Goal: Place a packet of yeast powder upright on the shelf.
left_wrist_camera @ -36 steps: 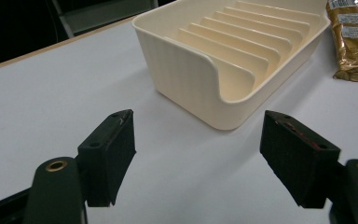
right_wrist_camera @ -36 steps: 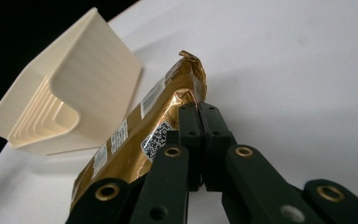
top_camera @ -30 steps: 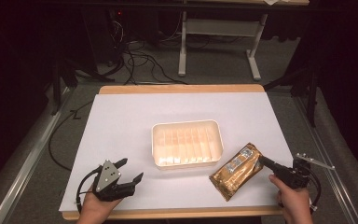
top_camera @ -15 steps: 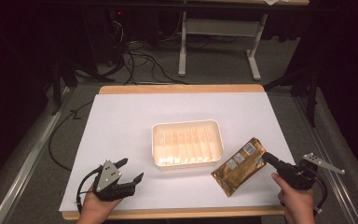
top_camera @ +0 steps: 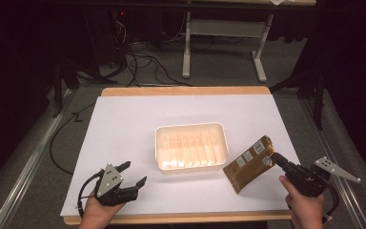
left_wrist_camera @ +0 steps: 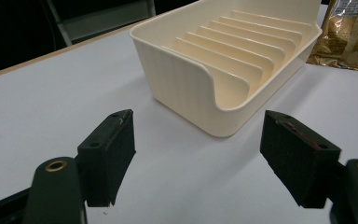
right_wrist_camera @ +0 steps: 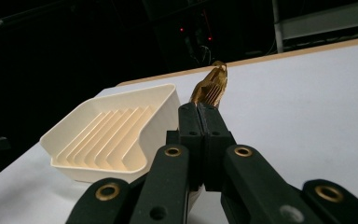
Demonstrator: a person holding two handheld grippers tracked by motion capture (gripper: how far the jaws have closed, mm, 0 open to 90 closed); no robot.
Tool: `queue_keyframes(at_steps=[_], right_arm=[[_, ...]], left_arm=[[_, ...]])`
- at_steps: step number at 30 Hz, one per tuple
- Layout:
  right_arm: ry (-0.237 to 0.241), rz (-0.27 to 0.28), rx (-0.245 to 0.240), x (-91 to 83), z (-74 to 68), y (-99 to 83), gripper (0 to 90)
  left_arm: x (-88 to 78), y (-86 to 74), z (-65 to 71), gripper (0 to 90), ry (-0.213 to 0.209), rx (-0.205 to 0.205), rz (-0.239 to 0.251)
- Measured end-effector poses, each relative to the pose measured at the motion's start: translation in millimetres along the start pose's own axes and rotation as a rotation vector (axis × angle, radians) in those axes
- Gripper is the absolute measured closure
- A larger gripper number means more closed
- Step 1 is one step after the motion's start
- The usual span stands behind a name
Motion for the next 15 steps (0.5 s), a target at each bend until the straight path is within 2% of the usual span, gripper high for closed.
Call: queue_keyframes(at_steps=[15], right_arm=[[-0.026, 0.081, -0.073, -5.3, -10.8, 12.4, 90.0]], left_arm=[[0.1, 0.5, -1.0, 26.8, 0.005, 0.006, 0.004]])
Point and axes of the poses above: each handheld gripper's, and its own axes: x roughly forward along the jaws, y roughly out of its top, z roughly to its right, the point moved 4 cm from there along x, roughly forward along the jaws, and after that the axes turned 4 degrees about y, right-handed, at the moved point
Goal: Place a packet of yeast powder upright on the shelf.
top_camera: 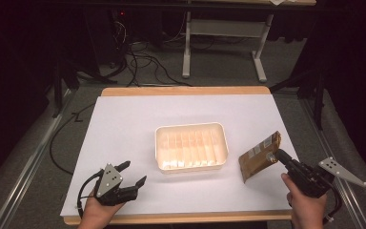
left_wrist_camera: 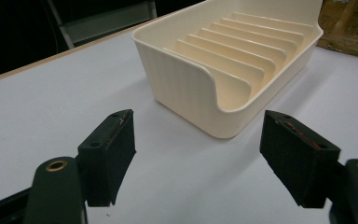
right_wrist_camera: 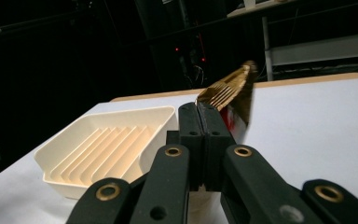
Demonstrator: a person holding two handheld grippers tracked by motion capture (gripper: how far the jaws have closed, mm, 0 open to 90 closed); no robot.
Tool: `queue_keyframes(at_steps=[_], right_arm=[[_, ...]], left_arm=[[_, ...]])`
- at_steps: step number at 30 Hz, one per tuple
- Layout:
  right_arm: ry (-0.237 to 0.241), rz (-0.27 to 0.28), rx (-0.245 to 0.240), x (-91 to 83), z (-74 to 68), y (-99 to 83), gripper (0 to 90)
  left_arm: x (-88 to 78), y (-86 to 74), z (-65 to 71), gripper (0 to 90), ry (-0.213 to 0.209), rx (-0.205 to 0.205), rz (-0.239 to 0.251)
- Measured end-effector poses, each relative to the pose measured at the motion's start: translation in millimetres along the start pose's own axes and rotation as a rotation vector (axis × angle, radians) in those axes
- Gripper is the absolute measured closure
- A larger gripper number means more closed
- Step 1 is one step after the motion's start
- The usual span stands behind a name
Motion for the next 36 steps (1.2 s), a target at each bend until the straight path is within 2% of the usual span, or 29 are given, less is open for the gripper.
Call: queue_keyframes(at_steps=[8, 18, 27, 36], right_arm=[[-0.021, 0.021, -0.041, -2.5, -2.0, 3.6, 90.0], [-0.037, 0.049, -0.058, -6.8, -2.7, 7.3, 90.0], [-0.032, 0.065, -0.071, -8.4, -6.7, 12.0, 90.0], [-0.012, 0.072, -0.108, -8.2, -12.5, 17.8, 90.0]], left_arm=[[0.2, -0.1, -0.4, 26.7, 0.000, -0.001, 0.001], [-0.5, 0.4, -1.0, 26.7, 0.003, -0.004, 0.006], [-2.6, 1.2, -2.6, 26.5, 0.013, -0.009, 0.014], [-1.3, 1.6, -0.3, 26.5, 0.019, -0.003, 0.015]])
Point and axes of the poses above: each handheld gripper's, and its own axes: x roughly forward along the jaws, y roughly out of its top, z roughly to its right, the point moved 4 cm from there along x, roughly forward along the jaws, and after that the axes turned 4 degrees about y, right-handed, at the moved point
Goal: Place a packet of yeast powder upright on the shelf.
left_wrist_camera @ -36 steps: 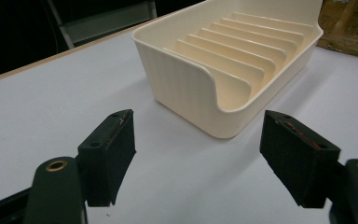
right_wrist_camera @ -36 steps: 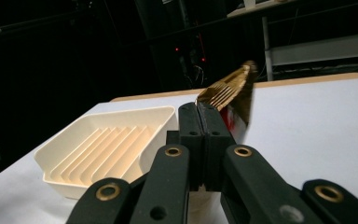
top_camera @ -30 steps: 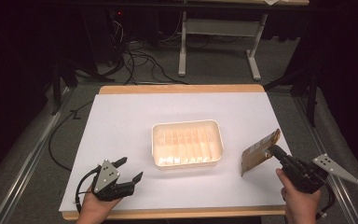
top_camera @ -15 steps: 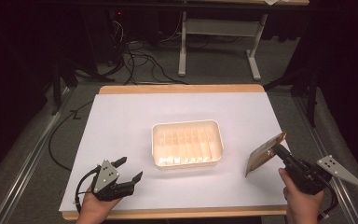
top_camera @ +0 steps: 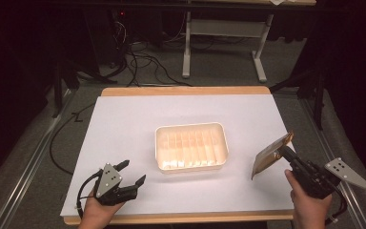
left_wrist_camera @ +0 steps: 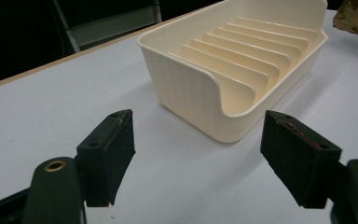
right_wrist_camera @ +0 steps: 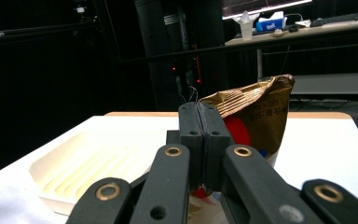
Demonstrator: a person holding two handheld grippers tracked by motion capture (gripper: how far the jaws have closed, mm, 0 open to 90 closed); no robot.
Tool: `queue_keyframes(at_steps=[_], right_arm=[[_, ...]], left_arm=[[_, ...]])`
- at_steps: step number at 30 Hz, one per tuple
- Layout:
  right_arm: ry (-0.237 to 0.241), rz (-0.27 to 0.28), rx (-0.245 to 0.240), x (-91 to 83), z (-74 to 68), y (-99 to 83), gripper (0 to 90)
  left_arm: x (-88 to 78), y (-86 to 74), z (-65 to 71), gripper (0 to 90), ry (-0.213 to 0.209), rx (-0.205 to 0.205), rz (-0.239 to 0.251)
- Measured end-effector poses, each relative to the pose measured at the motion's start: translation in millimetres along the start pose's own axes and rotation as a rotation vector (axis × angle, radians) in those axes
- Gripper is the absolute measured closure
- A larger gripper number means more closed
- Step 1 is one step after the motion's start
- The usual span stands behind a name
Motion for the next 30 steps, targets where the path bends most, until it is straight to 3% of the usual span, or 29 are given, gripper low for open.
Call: queue_keyframes(at_steps=[30], right_arm=[[0.085, 0.022, -0.058, 27.0, -31.0, 20.9, 90.0]], left_arm=[[-5.8, 1.7, -6.0, 25.1, 0.014, -0.038, 0.025]])
Point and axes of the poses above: each handheld gripper's, and its own axes: x roughly forward along the jaws, y roughly out of its top, z roughly to its right, the point moved 4 cm from there along x, roughly forward along the jaws, and after that the axes turned 4 degrees about y, right-handed, at the moved point
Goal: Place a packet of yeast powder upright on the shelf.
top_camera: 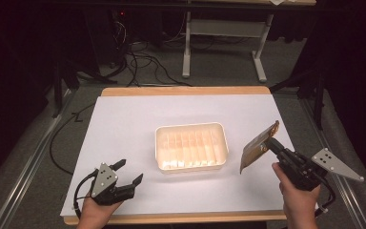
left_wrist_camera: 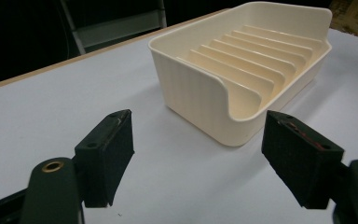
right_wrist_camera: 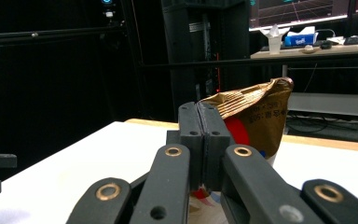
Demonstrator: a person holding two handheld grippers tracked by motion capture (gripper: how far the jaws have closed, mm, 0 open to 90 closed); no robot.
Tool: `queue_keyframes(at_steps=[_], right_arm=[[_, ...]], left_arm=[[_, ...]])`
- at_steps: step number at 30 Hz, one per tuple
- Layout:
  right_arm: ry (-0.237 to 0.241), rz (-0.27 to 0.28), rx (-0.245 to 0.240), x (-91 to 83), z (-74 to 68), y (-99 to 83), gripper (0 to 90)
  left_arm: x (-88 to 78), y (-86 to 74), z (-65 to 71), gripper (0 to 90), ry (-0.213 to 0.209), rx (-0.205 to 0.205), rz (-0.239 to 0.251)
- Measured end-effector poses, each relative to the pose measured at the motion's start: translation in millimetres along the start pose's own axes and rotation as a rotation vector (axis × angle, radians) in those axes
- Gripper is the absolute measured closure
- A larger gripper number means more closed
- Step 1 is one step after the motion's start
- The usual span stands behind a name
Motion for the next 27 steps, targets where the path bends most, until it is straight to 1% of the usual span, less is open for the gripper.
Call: queue_keyframes(at_steps=[3, 6, 12, 13, 18, 23, 27], right_arm=[[0.003, 0.000, 0.007, 2.1, -2.0, 3.9, 90.0], [0.026, 0.009, 0.002, 4.9, -5.7, 8.5, 90.0], [0.057, 0.023, -0.008, 9.7, -11.9, 14.4, 90.0], [0.061, 0.025, -0.004, 10.4, -14.0, 16.0, 90.0], [0.085, 0.033, -0.017, 16.5, -22.7, 23.4, 90.0], [0.105, 0.037, -0.037, 26.2, -32.8, 31.6, 90.0], [0.139, 0.046, -0.045, 35.7, -42.9, 38.5, 90.0]], left_arm=[[1.1, -0.7, -0.8, 24.4, 0.002, -0.002, -0.008], [2.7, -2.1, -1.1, 23.9, -0.007, -0.013, -0.020], [3.1, -2.2, 0.3, 23.9, -0.009, -0.010, -0.023], [3.1, -2.3, 0.4, 23.8, -0.008, -0.009, -0.024], [1.8, -1.6, 0.1, 23.9, -0.007, -0.007, -0.021], [1.7, -1.9, -1.2, 24.0, -0.002, -0.007, -0.023], [2.0, -2.1, -1.0, 24.0, -0.001, -0.006, -0.024]])
Point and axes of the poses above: each handheld gripper's, and its own axes: x roughly forward along the jaws, y roughly out of its top, z roughly to its right, the point moved 4 cm from there along x, roughly forward along the jaws, and after that the axes turned 4 degrees about y, right-handed, at the moved point
